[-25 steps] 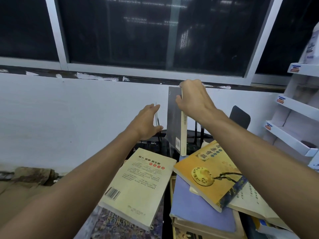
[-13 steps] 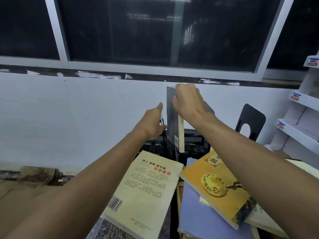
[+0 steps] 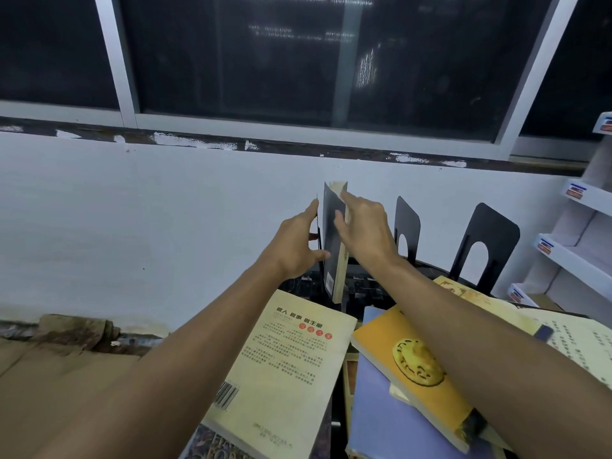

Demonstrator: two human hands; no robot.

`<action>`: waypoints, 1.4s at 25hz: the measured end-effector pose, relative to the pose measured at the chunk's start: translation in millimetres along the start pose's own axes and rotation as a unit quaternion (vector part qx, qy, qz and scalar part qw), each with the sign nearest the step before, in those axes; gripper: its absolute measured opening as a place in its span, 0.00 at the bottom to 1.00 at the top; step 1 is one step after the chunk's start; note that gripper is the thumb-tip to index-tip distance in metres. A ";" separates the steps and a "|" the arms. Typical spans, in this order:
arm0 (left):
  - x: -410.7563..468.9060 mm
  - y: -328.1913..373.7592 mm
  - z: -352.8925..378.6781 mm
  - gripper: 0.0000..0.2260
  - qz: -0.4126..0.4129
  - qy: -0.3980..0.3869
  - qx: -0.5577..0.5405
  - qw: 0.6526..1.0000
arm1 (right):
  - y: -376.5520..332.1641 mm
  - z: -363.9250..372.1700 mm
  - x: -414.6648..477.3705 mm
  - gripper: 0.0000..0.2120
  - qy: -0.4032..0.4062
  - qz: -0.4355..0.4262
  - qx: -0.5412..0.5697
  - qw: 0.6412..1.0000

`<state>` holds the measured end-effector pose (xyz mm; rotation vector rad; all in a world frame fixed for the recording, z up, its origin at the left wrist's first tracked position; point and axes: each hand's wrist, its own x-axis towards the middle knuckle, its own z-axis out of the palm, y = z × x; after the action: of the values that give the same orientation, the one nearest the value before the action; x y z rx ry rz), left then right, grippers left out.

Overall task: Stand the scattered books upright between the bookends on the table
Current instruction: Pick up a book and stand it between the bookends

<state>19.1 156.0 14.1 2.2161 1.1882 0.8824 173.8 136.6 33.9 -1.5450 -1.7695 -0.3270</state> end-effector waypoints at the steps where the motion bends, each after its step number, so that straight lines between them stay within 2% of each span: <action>1: -0.7 0.9 0.9 0.45 0.003 0.002 -0.005 1.000 | 0.2 -1.4 -0.3 0.14 -0.005 0.001 0.011 1.000; 5: 0.3 1.0 2.9 0.42 0.019 0.004 -0.019 1.000 | -0.2 -8.2 -2.2 0.19 -0.046 0.037 0.107 0.992; 7: 0.8 0.3 3.7 0.41 0.023 0.005 -0.023 0.999 | -0.8 -10.6 -4.6 0.21 -0.054 0.043 0.116 0.991; 10: 1.8 0.2 4.3 0.39 0.034 0.009 -0.036 0.999 | -7.3 -14.4 -8.6 0.15 -0.050 0.032 0.144 0.988; 15: 2.6 2.2 5.9 0.36 0.050 0.028 -0.036 0.998 | -12.0 -16.9 -7.5 0.17 -0.078 0.036 0.169 0.982; 19: 4.1 4.2 7.1 0.30 0.054 0.038 -0.035 0.997 | -11.3 -19.2 -11.0 0.12 -0.056 0.030 0.157 0.986; 22: 5.2 4.0 8.4 0.30 0.051 0.033 -0.029 0.998 | -17.2 -20.3 -13.2 0.10 -0.049 0.046 0.180 0.981; 24: 4.8 3.1 8.6 0.30 0.048 0.039 -0.022 0.998 | -21.4 -24.0 -10.9 0.12 -0.062 0.056 0.183 0.980; 29: 1.8 3.6 7.0 0.29 0.043 0.045 -0.036 0.997 | -16.0 -33.8 -12.4 0.13 -0.119 0.021 0.179 0.976; 32: -0.2 6.1 7.8 0.28 0.041 0.043 -0.035 0.998 | -11.6 -33.2 -13.1 0.20 -0.139 0.024 0.180 0.974; 35: -2.2 7.6 7.7 0.27 0.038 0.043 -0.022 0.998 | -8.2 -31.9 -11.5 0.23 -0.153 0.023 0.168 0.974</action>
<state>27.9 149.4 13.2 2.2196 1.1177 1.0353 177.8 106.1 50.3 -1.4420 -1.8997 0.2386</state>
